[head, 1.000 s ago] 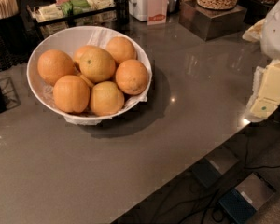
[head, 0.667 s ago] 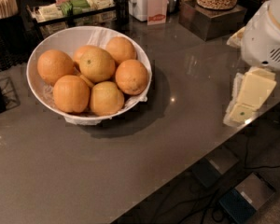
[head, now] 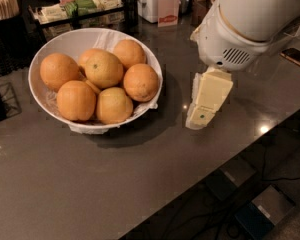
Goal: Pick orange from white bowl
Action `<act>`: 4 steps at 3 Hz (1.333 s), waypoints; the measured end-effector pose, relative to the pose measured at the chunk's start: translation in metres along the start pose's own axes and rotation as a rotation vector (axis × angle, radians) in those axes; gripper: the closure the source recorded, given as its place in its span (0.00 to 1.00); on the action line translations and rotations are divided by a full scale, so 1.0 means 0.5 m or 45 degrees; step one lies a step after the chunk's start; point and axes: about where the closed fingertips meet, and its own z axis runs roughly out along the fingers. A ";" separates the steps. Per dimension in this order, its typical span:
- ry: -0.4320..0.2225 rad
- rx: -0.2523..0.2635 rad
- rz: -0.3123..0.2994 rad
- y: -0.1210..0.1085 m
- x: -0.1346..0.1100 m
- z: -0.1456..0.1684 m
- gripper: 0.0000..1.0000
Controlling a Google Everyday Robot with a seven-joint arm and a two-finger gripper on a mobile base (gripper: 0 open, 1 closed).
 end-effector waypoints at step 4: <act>-0.141 0.004 0.037 -0.039 -0.045 0.038 0.00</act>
Offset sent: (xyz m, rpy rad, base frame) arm 0.0219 0.0095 -0.0067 0.0802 -0.0164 -0.0084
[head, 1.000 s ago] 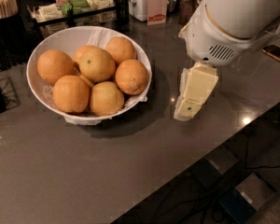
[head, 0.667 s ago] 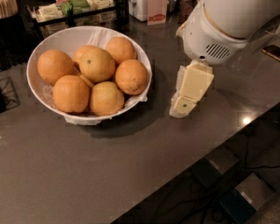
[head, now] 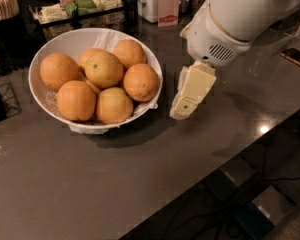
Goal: Pick orange from white bowl
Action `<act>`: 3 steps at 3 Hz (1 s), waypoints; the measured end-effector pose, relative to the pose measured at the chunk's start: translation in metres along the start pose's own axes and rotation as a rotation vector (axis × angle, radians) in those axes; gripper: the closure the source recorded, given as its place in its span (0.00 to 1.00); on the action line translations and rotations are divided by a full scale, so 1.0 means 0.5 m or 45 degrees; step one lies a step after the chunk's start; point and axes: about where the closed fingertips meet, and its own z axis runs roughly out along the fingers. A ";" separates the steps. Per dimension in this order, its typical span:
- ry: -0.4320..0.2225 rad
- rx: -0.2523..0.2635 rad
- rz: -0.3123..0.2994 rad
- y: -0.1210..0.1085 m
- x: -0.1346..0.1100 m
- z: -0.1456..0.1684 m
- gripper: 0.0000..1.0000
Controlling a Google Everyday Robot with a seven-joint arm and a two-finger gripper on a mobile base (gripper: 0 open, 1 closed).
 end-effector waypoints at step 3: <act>-0.072 -0.020 0.024 -0.014 -0.017 0.053 0.00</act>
Offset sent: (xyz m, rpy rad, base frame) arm 0.0346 0.0286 -0.0377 0.1066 0.0352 0.0229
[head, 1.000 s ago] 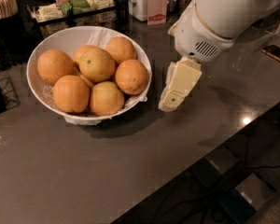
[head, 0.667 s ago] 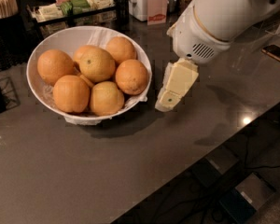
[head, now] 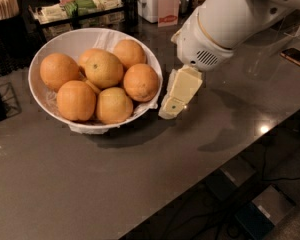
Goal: Pick orange from white bowl
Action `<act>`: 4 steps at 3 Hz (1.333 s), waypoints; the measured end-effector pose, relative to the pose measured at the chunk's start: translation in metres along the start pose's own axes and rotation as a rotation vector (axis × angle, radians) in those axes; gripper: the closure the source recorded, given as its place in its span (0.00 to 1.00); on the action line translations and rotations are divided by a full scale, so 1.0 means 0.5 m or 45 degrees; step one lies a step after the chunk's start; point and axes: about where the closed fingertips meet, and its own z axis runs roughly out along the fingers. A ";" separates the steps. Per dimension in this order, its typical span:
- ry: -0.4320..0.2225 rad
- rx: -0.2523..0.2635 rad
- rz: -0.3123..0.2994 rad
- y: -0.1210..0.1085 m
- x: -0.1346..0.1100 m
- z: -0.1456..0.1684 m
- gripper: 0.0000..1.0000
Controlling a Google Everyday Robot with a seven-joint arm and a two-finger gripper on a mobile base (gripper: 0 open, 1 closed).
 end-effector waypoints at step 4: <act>-0.192 -0.020 0.116 -0.021 -0.060 0.079 0.08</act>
Offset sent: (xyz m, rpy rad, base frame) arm 0.0160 0.0268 -0.0149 0.1695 0.0238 -0.0552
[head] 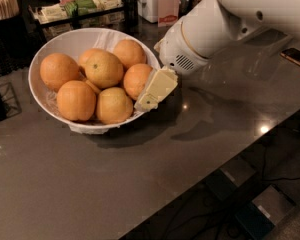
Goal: Pick orange from white bowl
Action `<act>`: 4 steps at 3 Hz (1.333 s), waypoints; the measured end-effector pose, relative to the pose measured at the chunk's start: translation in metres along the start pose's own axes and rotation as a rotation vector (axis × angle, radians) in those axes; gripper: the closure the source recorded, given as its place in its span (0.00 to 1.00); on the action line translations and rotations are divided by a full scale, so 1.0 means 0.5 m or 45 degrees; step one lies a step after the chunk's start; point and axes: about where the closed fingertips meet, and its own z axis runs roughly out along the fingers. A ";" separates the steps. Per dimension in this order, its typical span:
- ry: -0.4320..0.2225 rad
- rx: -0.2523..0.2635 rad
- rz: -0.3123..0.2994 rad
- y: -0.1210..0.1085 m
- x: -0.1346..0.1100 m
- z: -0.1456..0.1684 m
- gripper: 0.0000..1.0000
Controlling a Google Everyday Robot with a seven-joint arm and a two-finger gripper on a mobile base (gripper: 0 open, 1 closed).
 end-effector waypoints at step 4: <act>-0.019 -0.035 -0.102 -0.025 0.002 0.046 0.22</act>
Offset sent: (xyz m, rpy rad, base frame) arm 0.0183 0.0117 -0.0136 0.0011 -0.0355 0.0802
